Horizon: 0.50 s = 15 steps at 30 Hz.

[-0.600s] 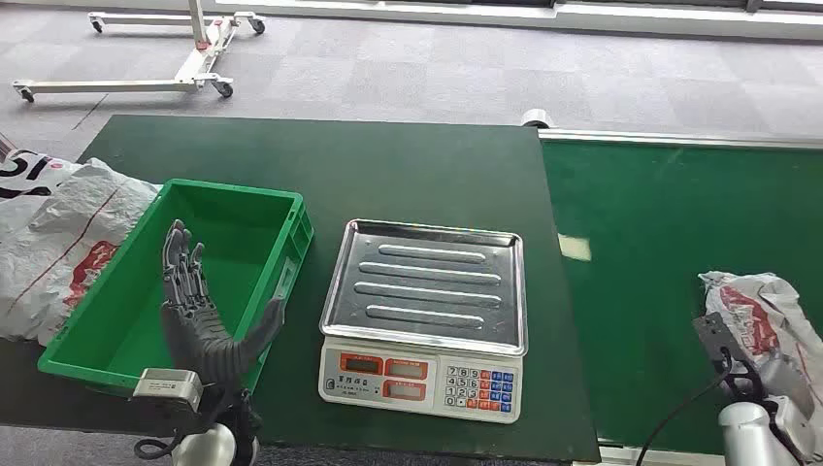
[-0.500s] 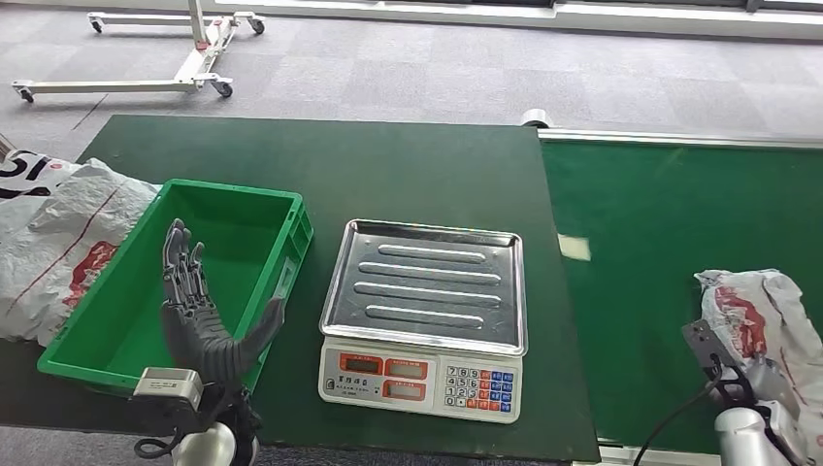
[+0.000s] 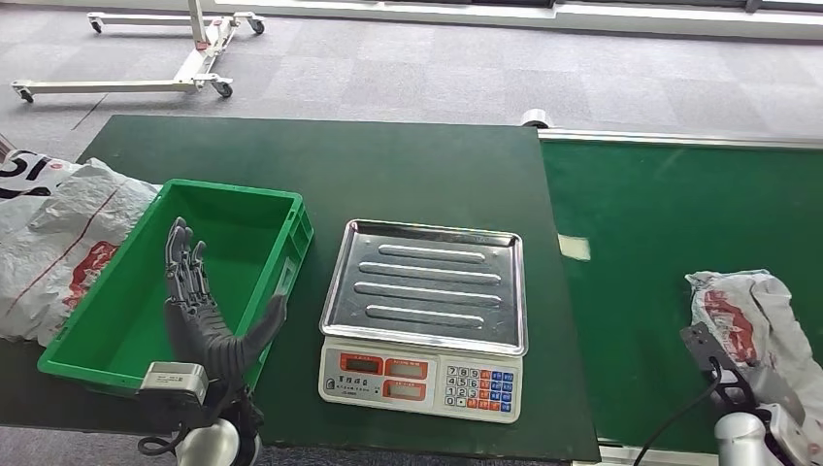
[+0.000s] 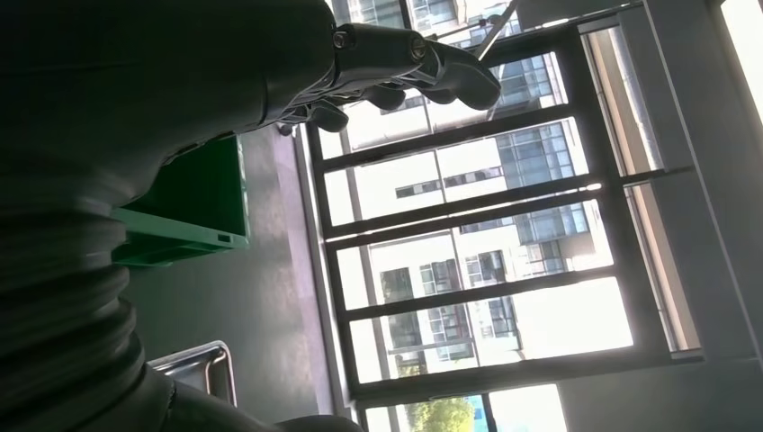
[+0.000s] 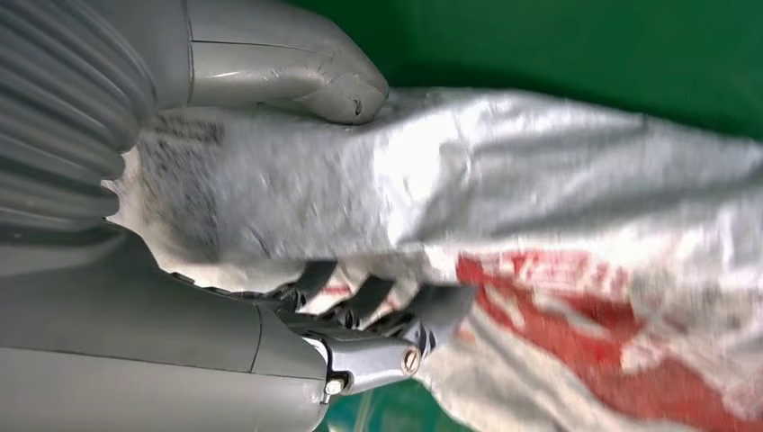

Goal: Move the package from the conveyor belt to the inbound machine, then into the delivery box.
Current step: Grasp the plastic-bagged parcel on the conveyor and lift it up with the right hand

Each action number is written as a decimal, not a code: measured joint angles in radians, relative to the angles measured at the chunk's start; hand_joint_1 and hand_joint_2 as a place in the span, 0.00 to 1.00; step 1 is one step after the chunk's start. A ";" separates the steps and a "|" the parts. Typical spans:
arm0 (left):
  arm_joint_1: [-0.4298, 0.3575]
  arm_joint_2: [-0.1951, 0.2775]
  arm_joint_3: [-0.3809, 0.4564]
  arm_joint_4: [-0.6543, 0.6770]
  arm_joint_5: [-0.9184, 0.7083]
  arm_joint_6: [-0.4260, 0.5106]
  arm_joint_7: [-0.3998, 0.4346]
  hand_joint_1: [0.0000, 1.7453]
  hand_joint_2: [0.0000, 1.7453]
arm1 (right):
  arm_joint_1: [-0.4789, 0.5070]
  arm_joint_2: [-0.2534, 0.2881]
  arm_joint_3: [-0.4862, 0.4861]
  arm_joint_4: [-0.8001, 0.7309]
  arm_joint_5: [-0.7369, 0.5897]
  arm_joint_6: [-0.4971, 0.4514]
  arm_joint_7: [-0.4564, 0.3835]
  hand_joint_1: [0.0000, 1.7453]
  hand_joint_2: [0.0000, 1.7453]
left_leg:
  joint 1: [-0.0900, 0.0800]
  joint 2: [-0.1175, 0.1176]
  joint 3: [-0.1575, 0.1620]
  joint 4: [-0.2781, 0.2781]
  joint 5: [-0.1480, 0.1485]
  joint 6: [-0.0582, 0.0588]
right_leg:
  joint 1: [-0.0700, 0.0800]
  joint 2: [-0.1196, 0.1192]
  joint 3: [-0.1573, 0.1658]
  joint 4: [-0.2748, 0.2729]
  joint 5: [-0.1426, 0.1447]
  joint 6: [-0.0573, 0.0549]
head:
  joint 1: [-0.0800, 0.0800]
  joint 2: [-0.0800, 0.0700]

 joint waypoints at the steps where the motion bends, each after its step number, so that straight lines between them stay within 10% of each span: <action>1: -0.001 -0.001 0.001 0.001 0.000 0.000 0.000 0.00 1.00 | 0.002 0.001 0.001 -0.008 0.000 0.000 0.000 1.00 1.00 | 0.000 0.000 0.000 0.000 0.000 0.000 | 0.000 0.000 0.000 0.000 0.000 0.000 | 0.000 0.000; 15: -0.005 -0.009 0.004 0.010 0.000 0.004 0.000 0.00 1.00 | 0.015 0.016 0.011 -0.058 -0.001 0.003 0.001 1.00 1.00 | 0.000 0.000 0.000 0.000 0.000 0.000 | 0.000 0.000 0.000 0.000 0.000 0.000 | 0.000 0.000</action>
